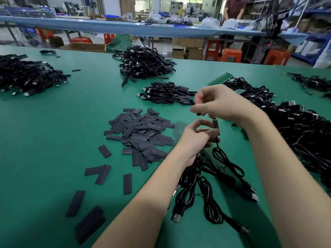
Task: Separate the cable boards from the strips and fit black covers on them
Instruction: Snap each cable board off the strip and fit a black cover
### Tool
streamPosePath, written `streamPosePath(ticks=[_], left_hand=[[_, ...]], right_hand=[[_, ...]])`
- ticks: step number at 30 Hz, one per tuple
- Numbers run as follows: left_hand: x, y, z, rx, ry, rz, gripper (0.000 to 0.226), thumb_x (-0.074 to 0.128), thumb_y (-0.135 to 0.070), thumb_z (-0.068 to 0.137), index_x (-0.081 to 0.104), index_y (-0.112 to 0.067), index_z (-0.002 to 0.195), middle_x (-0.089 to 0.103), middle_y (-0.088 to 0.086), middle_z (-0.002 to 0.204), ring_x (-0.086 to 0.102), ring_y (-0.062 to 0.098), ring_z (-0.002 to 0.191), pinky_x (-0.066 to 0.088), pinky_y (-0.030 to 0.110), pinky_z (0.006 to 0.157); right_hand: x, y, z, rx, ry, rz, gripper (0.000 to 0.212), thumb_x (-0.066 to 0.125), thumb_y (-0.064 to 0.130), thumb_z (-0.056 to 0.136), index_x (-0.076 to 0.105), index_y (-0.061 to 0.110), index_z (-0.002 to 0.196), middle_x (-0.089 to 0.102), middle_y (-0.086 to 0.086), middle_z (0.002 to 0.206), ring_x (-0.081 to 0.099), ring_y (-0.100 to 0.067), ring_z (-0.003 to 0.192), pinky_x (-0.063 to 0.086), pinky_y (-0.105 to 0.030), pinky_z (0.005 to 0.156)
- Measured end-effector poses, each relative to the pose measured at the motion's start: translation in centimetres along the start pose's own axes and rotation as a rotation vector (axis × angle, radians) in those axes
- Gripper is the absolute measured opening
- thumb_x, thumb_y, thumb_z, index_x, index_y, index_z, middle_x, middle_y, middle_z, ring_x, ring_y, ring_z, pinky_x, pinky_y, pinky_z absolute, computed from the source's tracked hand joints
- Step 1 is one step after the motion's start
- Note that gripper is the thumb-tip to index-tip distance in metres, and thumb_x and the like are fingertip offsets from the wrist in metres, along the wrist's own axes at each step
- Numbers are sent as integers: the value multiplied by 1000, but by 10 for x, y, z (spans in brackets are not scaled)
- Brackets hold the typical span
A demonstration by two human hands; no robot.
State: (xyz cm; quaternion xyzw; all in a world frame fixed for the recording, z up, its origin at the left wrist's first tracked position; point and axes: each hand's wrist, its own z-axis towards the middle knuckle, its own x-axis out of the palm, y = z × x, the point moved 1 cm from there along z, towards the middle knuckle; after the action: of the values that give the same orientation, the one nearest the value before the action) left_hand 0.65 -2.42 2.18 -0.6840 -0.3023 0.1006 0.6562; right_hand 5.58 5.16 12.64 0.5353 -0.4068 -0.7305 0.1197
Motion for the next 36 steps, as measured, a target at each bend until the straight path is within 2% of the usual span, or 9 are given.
streamPosePath(ticks=[5, 9, 11, 16, 22, 26, 30, 36], left_hand=[[-2, -2, -2, -22, 88, -12, 14, 67, -6, 93, 61, -17, 99, 71, -2, 82, 68, 11, 69, 45, 22, 67], [-2, -4, -5, -46, 111, -23, 13, 68, -8, 93, 62, -18, 97, 71, -4, 75, 65, 16, 76, 44, 21, 68], [-3, -5, -6, -46, 119, -45, 12, 68, -7, 93, 63, -18, 98, 70, -3, 78, 66, 14, 72, 45, 19, 65], [-6, -7, -8, -43, 195, -52, 11, 67, -11, 94, 66, -19, 100, 70, -3, 85, 68, 10, 71, 45, 17, 62], [-7, -8, -10, -30, 277, -23, 11, 66, -12, 94, 66, -21, 101, 69, -6, 86, 65, 9, 71, 43, 16, 59], [-7, -8, -11, -29, 294, -24, 12, 65, -10, 95, 65, -19, 102, 68, -4, 87, 63, 10, 70, 42, 17, 61], [-7, -8, -10, -28, 301, -21, 12, 65, -9, 95, 64, -18, 103, 67, -2, 88, 62, 10, 70, 42, 17, 61], [-8, -8, -11, -30, 325, -18, 13, 64, -8, 94, 64, -19, 102, 66, -2, 85, 60, 10, 69, 42, 18, 63]], right_hand=[[-20, -51, -27, 101, -204, 395, 21, 83, 16, 81, 62, 18, 83, 68, 3, 69, 66, -7, 63, 47, -17, 55], [-15, -74, -37, 207, -321, 672, 33, 83, 16, 79, 68, 10, 108, 72, 1, 82, 69, -8, 67, 47, -17, 59], [-13, -78, -41, 210, -294, 810, 36, 82, 18, 74, 70, 7, 105, 68, -3, 86, 66, -7, 65, 47, -14, 58], [-10, -78, -44, 181, -213, 1043, 24, 80, 20, 70, 66, 16, 90, 66, -2, 85, 67, -13, 76, 52, -14, 63], [-8, -80, -45, 137, -221, 1054, 24, 81, 20, 69, 69, 15, 89, 69, -1, 80, 67, -10, 73, 53, -15, 67], [-7, -82, -45, 143, -210, 1043, 19, 84, 21, 65, 73, 18, 81, 69, -1, 81, 64, -8, 67, 52, -14, 65], [-8, -83, -46, 133, -202, 1089, 17, 84, 21, 66, 76, 19, 80, 70, -2, 85, 67, -10, 76, 53, -15, 68], [-9, -86, -47, 135, -157, 1019, 22, 84, 20, 66, 74, 18, 85, 70, 0, 85, 67, -10, 75, 54, -16, 69]])
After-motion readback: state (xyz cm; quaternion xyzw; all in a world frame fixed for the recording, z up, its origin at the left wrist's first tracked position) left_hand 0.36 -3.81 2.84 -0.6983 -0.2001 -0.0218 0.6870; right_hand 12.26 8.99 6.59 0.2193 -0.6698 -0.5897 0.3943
